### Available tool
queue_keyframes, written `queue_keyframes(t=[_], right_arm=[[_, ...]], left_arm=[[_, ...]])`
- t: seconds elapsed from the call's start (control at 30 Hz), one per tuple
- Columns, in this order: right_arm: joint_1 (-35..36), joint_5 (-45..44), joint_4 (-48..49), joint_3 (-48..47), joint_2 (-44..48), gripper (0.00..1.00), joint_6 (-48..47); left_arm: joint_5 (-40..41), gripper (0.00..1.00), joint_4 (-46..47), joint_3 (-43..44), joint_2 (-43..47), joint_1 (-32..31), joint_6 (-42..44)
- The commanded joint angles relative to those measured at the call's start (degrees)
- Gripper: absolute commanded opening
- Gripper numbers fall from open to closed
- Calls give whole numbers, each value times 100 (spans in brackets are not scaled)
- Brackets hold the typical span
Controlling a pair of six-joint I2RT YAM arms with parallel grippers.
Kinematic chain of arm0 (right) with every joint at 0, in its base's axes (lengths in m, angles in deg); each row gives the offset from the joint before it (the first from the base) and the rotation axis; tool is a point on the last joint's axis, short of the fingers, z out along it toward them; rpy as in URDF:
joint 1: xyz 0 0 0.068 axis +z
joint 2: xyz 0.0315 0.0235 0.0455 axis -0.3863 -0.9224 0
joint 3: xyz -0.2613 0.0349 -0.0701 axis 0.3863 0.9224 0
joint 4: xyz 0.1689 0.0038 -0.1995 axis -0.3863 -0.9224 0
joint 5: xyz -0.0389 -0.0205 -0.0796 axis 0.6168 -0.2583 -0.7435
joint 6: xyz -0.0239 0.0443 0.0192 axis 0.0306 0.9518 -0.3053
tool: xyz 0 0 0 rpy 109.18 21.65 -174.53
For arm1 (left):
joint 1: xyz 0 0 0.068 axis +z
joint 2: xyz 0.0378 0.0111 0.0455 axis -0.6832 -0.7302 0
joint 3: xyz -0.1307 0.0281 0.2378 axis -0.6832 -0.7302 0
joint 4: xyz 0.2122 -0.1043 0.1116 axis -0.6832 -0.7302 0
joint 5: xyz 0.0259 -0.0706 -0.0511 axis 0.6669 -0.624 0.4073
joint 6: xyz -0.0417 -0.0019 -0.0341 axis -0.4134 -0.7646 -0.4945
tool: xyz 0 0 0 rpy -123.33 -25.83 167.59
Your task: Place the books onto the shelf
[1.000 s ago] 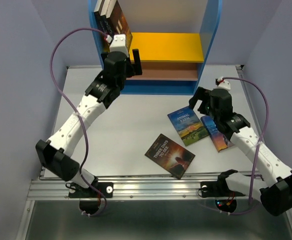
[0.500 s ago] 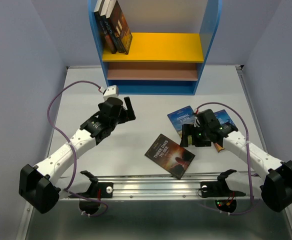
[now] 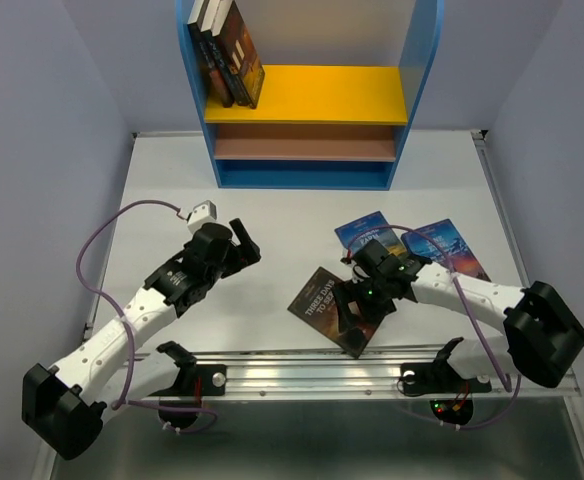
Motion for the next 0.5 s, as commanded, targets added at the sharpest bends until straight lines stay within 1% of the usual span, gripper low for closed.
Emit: queue_keyframes(t=[0.0,0.17,0.3,0.33,0.43,0.47], right_arm=[[64,28,982,136,-580,100,-8],[64,-244,1824,5,-1308,100,335],[64,-473,2352,-259,-1818,100,756],[64,-691,2432,-338,-1925,100,836],[64,-1069,2529,-724,-2311,100,1221],[64,-1115,2695,-856,-2400,100,1345]], left_arm=[[-85,99,75,-216,375,-20,-240],[-190,99,-12,-173,446,-20,-223],[-208,99,-100,-181,428,-20,-389],[-226,99,-100,-199,428,-20,-424],[-296,99,-144,-260,428,-20,-600],[-296,99,-161,-287,445,-11,-661]])
